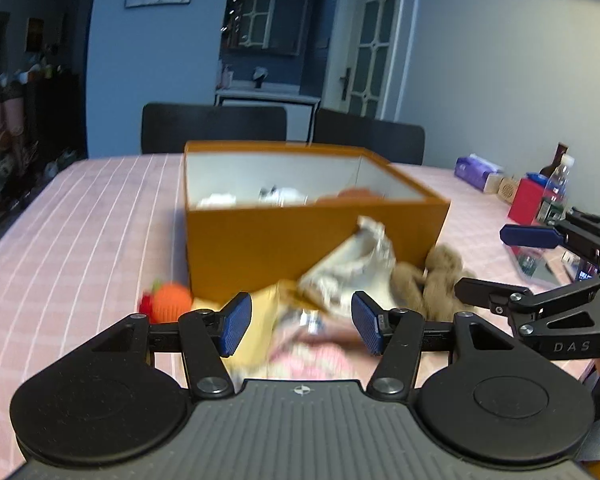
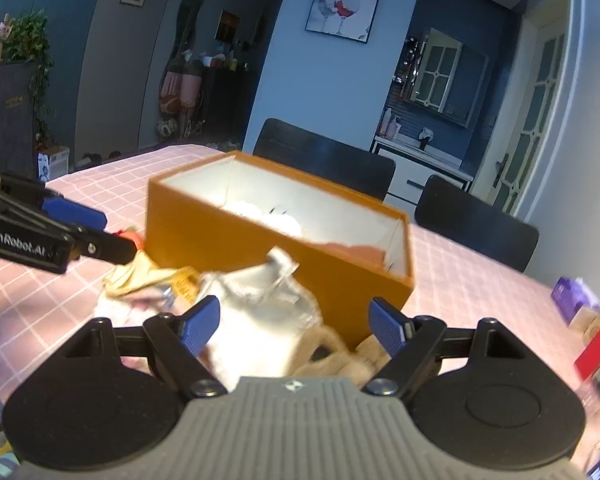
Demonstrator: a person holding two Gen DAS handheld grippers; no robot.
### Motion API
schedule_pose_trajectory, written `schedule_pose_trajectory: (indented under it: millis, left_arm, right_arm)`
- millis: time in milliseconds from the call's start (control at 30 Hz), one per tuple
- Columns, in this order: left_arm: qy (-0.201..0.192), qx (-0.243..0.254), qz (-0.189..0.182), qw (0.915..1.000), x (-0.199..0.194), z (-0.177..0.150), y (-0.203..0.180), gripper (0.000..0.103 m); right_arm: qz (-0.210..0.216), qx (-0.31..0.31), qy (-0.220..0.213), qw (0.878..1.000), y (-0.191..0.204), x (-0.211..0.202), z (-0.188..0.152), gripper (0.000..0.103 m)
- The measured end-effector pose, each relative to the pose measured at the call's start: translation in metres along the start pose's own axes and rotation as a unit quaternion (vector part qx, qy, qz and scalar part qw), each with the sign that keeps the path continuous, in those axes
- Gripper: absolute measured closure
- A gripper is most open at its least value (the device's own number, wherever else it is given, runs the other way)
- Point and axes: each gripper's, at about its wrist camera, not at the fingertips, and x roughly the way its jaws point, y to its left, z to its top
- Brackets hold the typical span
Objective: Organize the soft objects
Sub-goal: 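Withdraw both tools from the box back toward the pile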
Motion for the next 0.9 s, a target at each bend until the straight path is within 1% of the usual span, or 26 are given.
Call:
schedule_pose_trajectory:
  millis: [200, 267, 367, 533, 633, 700, 767, 900]
  left_arm:
    - [0.024, -0.037, 0.008, 0.9990, 0.003, -0.036, 0.007, 0.035]
    - [0.030, -0.039, 0.013, 0.9987, 0.004, -0.043, 0.008, 0.035]
    - [0.024, -0.034, 0.026, 0.9988, 0.005, -0.044, 0.009, 0.034]
    - [0.020, -0.005, 0.046, 0.9987, 0.014, -0.037, 0.009, 0.034]
    - [0.029, 0.008, 0.054, 0.9981, 0.025, -0.032, 0.011, 0.035]
    - [0.037, 0.018, 0.063, 0.9972, 0.032, -0.030, 0.012, 0.039]
    - [0.040, 0.030, 0.072, 0.9962, 0.038, -0.029, 0.012, 0.040]
    - [0.043, 0.043, 0.073, 0.9955, 0.042, -0.025, 0.011, 0.040]
  right_arm:
    - [-0.002, 0.054, 0.026, 0.998, 0.015, 0.014, -0.040, 0.024]
    - [-0.004, 0.060, 0.036, 0.998, 0.017, 0.016, -0.049, 0.024]
    - [-0.009, 0.063, 0.047, 0.997, 0.015, 0.018, -0.057, 0.024]
    - [-0.032, 0.079, 0.037, 0.996, 0.000, 0.020, -0.054, 0.024]
    - [-0.046, 0.084, 0.031, 0.995, -0.010, 0.024, -0.049, 0.024]
    - [-0.056, 0.084, 0.034, 0.994, -0.017, 0.029, -0.047, 0.024]
    - [-0.064, 0.089, 0.039, 0.993, -0.023, 0.035, -0.045, 0.024]
    - [-0.061, 0.102, 0.046, 0.992, -0.033, 0.043, -0.044, 0.024]
